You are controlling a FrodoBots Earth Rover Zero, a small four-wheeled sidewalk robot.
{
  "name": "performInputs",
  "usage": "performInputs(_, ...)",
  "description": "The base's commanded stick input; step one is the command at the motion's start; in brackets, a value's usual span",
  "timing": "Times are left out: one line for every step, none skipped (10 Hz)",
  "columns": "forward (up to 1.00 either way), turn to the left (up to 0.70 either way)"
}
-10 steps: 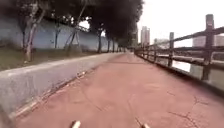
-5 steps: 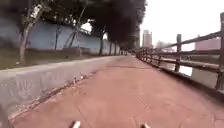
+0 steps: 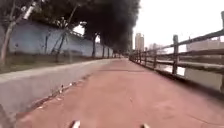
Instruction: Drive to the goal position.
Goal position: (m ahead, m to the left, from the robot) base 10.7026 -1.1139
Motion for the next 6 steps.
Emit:
performInputs(0.7, 0.0)
performInputs(0.7, 0.0)
performInputs(0.7, 0.0)
performInputs(0.7, 0.0)
performInputs(0.7, 0.0)
performInputs(0.7, 0.0)
